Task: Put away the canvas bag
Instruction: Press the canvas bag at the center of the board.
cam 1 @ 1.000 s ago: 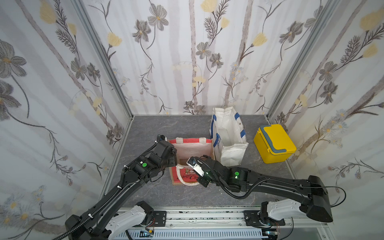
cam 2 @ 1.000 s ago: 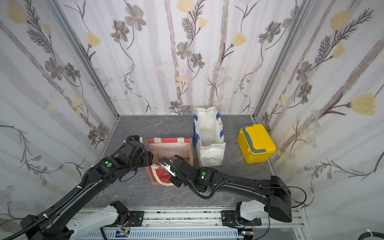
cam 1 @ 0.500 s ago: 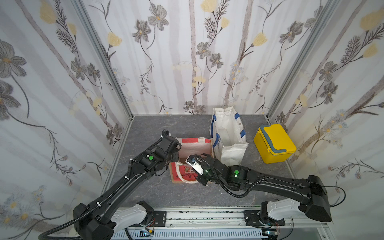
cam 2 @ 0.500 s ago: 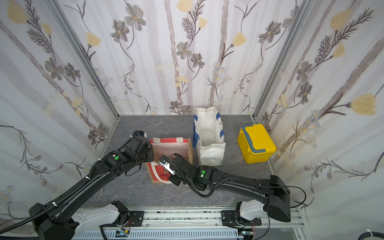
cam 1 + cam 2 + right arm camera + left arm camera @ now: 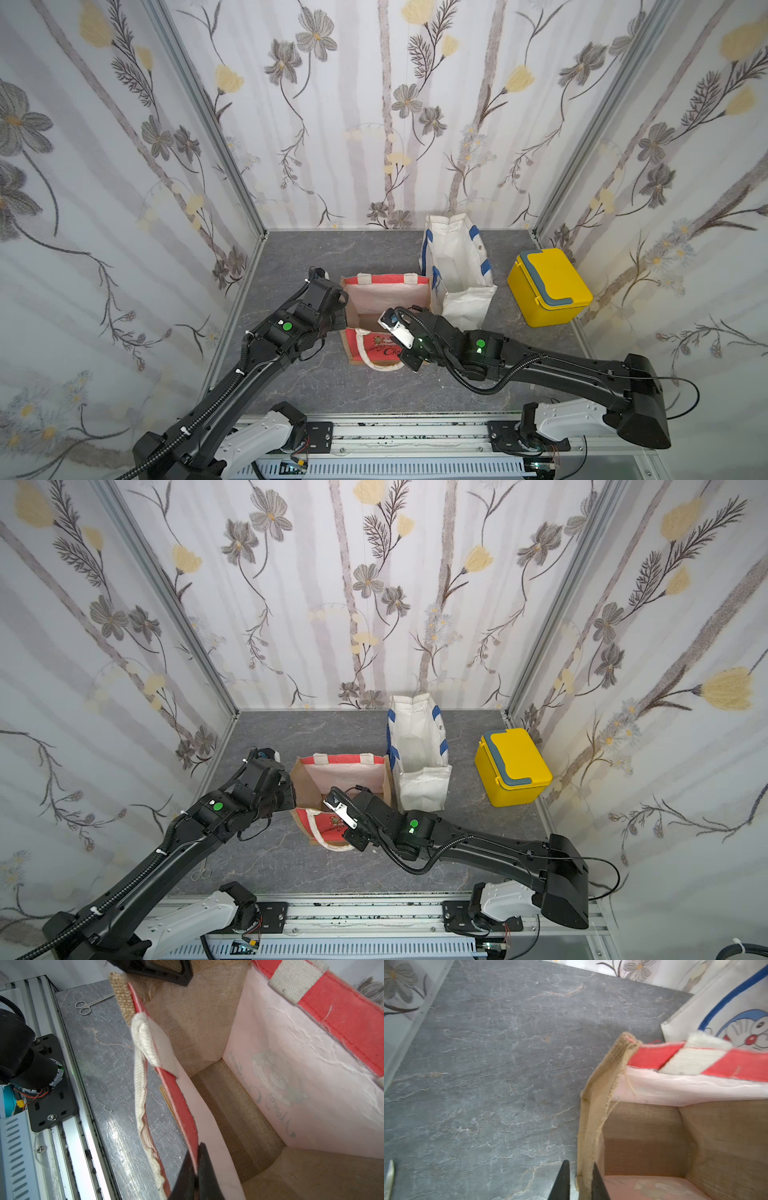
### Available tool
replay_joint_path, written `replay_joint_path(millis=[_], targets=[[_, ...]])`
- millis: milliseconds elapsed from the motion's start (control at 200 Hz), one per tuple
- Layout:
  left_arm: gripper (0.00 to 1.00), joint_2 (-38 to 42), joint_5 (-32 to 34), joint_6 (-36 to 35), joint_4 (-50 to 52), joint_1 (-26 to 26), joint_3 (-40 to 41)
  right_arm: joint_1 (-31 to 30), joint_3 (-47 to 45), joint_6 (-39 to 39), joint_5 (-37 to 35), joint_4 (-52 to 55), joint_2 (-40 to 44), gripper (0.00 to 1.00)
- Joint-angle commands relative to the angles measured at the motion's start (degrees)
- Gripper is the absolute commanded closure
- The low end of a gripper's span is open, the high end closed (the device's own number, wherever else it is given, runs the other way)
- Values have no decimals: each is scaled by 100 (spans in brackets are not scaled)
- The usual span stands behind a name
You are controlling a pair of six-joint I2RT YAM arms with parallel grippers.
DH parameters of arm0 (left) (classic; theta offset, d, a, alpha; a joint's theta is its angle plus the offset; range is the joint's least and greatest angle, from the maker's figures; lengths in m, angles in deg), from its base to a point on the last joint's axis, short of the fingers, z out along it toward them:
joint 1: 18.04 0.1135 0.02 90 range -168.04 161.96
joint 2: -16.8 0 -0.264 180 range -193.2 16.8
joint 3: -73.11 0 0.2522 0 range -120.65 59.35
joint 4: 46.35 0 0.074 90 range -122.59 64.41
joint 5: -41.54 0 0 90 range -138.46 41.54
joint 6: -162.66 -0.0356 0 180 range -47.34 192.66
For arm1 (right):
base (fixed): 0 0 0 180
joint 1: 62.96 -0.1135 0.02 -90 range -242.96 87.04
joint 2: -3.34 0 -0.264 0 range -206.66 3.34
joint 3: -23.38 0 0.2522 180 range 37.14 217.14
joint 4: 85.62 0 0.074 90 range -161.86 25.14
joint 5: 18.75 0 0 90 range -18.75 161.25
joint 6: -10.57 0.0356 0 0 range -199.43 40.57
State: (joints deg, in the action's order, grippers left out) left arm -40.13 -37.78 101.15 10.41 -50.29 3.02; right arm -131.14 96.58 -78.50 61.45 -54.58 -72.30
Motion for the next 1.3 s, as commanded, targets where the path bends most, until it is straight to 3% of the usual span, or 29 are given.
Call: replay_joint_path(millis=[0,50,110,145,255,360,545,729,904,1034,1299], targets=[[85,162,-780,-31,-620,4,-50,1,164,-207,319,-38,-110,91],[77,201,-1314,-91,-903,-7,-23,-9,252,-278,392,-52,-173,91],[60,182,-1867,-262,-1052,-88,-7,-3,333,-335,443,-83,-244,92],[51,209,-1859,-350,-1019,-145,6,2,361,-377,440,-69,-275,93],[37,406,-1554,-689,-685,-158,135,78,350,-449,470,29,-256,94],[29,538,-1929,-917,-434,-169,179,165,305,-525,729,103,-207,94],[32,867,-2508,-1190,-290,-334,211,372,191,-716,1317,166,-118,95],[39,537,-2596,-1360,-118,-714,93,580,164,-816,1692,233,-40,95],[32,264,-1982,-1644,366,-1059,-210,882,191,-877,2015,350,36,94],[50,205,-1562,-1709,401,-1082,-339,931,167,-945,2052,381,45,93],[69,-142,-1604,-2048,384,-1143,-499,1119,129,-1008,2252,369,132,93]])
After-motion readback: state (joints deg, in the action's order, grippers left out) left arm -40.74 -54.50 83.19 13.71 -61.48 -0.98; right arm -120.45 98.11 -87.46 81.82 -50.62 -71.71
